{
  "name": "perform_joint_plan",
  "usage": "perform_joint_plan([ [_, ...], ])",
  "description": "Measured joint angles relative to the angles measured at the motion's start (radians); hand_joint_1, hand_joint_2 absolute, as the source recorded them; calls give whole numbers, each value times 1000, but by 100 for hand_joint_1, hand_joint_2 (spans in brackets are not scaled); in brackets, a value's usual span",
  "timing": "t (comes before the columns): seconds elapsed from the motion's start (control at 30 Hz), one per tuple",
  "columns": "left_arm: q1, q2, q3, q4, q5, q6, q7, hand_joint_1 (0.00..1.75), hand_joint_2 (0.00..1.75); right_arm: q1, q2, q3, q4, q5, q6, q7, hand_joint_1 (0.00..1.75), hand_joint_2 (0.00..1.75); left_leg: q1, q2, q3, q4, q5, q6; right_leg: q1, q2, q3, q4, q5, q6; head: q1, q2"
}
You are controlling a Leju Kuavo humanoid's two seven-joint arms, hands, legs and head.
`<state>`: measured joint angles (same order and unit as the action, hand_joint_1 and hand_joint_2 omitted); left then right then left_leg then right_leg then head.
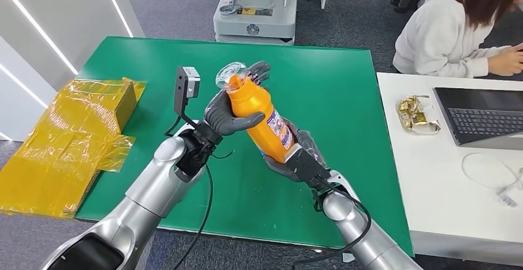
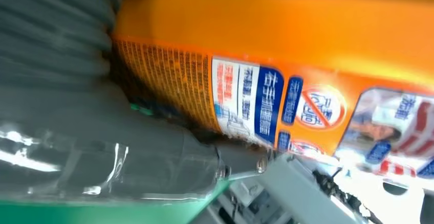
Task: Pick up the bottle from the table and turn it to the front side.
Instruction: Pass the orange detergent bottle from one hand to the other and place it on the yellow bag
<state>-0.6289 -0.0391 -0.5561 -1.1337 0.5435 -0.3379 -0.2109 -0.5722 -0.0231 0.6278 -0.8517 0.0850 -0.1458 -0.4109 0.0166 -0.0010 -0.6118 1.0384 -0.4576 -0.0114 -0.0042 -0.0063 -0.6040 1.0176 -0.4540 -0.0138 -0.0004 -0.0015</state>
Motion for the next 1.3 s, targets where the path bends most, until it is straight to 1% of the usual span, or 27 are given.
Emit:
perform_joint_plan([
  [0.13, -12, 0, 0, 23, -10, 14, -11, 0, 175, -12, 15, 6, 19, 9, 0, 7, 175, 175, 0, 0, 0, 0, 0, 0, 0, 0, 0, 0, 0, 0, 0, 0],
  [0.17, -15, -1, 0, 31, -12, 16, -13, 41, 175, -15, 18, 6, 25, 11, -1, 10, 175, 175, 0, 0, 0, 0, 0, 0, 0, 0, 0, 0, 0, 0, 0, 0],
  [0.27, -26, -4, 0, 58, -17, 17, -22, 172, 175, -23, 27, 6, 45, 21, -3, 13, 175, 175, 0, 0, 0, 0, 0, 0, 0, 0, 0, 0, 0, 0, 0, 0],
  [0.3, -28, -5, 0, 65, -18, 17, -23, 175, 175, -25, 29, 6, 52, 25, -3, 13, 175, 175, 0, 0, 0, 0, 0, 0, 0, 0, 0, 0, 0, 0, 0, 0],
  [0.47, -30, -10, 0, 83, -11, 12, -23, 175, 175, -34, 32, 6, 79, 36, -6, 14, 175, 175, 0, 0, 0, 0, 0, 0, 0, 0, 0, 0, 0, 0, 0, 0],
  [0.77, -26, -10, 0, 84, 46, -4, 19, 175, 175, -37, 32, 5, 103, 39, -12, -3, 175, 175, 0, 0, 0, 0, 0, 0, 0, 0, 0, 0, 0, 0, 0, 0],
  [0.87, -25, -10, 0, 84, 71, -5, 29, 175, 175, -34, 30, 5, 103, 34, -17, -10, 159, 175, 0, 0, 0, 0, 0, 0, 0, 0, 0, 0, 0, 0, 0, 0],
  [0.9, -25, -10, 0, 84, 80, -5, 33, 175, 175, -32, 28, 4, 101, 32, -21, -12, 144, 175, 0, 0, 0, 0, 0, 0, 0, 0, 0, 0, 0, 0, 0, 0],
  [0.93, -24, -10, 0, 84, 88, -6, 37, 175, 175, -29, 26, 2, 98, 29, -23, -13, 111, 175, 0, 0, 0, 0, 0, 0, 0, 0, 0, 0, 0, 0, 0, 0],
  [1.0, -22, -10, 0, 85, 102, -8, 42, 175, 175, -21, 21, -3, 89, 22, -26, -16, 34, 175, 0, 0, 0, 0, 0, 0, 0, 0, 0, 0, 0, 0, 0, 0],
  [1.03, -21, -10, 0, 86, 107, -8, 45, 175, 175, -17, 18, -5, 83, 18, -27, -18, 5, 175, 0, 0, 0, 0, 0, 0, 0, 0, 0, 0, 0, 0, 0, 0],
  [1.07, -21, -10, 0, 86, 111, -8, 46, 175, 175, -12, 14, -6, 77, 14, -27, -20, 0, 175, 0, 0, 0, 0, 0, 0, 0, 0, 0, 0, 0, 0, 0, 0],
  [1.2, -20, -9, -1, 91, 119, 3, 46, 175, 175, 15, -11, -22, 36, -20, -41, -33, 0, 175, 0, 0, 0, 1, 0, 0, 0, 0, 0, -1, 0, 0, 0, 0],
  [1.3, -23, -8, -1, 101, 103, 32, 30, 175, 175, 41, -34, -35, -5, -40, -50, -40, 0, 175, 0, 0, 0, 1, 0, 0, 0, 0, 0, -1, 0, 0, 0, 0],
])
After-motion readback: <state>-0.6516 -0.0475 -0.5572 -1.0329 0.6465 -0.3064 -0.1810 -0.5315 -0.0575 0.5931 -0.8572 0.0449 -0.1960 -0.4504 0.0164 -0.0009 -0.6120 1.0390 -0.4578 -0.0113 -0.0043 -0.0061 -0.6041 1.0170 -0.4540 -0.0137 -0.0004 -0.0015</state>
